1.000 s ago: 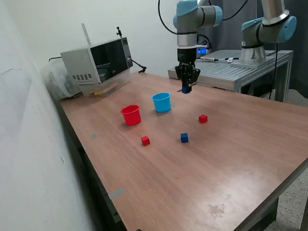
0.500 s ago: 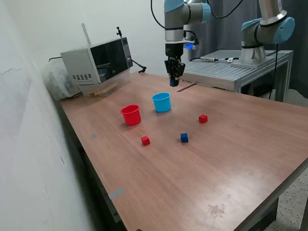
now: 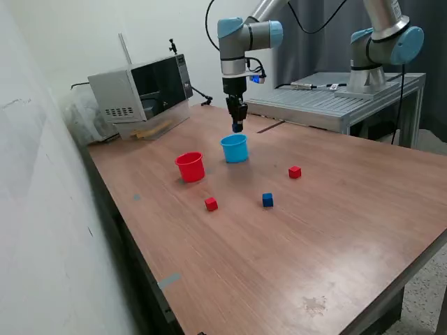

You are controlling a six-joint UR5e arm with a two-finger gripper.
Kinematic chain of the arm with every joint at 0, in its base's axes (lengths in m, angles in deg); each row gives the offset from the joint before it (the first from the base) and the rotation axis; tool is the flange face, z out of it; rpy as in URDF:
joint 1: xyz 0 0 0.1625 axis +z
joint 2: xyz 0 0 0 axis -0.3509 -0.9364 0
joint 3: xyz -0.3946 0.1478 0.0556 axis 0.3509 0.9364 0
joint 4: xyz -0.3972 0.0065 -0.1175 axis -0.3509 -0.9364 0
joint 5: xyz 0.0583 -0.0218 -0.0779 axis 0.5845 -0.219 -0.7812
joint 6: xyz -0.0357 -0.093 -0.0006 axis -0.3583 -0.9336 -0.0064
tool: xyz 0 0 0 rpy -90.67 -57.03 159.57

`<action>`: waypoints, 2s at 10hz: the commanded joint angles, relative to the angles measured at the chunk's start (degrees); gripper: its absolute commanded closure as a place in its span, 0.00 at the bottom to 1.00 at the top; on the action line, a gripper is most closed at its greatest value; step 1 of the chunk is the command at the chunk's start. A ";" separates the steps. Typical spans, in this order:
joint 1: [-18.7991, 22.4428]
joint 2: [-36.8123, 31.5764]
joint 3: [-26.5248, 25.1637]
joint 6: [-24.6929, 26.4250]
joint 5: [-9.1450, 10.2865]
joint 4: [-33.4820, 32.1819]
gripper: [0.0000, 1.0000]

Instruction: Place red objects in the red bin, and blue objects in the blue bin.

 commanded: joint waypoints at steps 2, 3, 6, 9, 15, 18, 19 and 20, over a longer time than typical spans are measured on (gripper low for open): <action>-0.64 0.41 0.17 -0.06 0.00 -0.09 1.00; -0.64 0.32 0.17 -0.06 0.00 -0.18 0.00; -0.55 0.23 0.17 -0.06 0.00 -0.18 0.00; 1.89 -2.99 -0.18 -0.15 0.09 0.17 0.00; 22.99 -17.34 0.26 0.20 0.09 10.37 0.00; 25.29 -16.04 0.08 3.35 0.09 9.93 0.00; 25.29 -13.33 0.08 4.59 0.18 9.58 0.00; 25.29 -9.73 0.34 4.86 0.18 9.14 0.00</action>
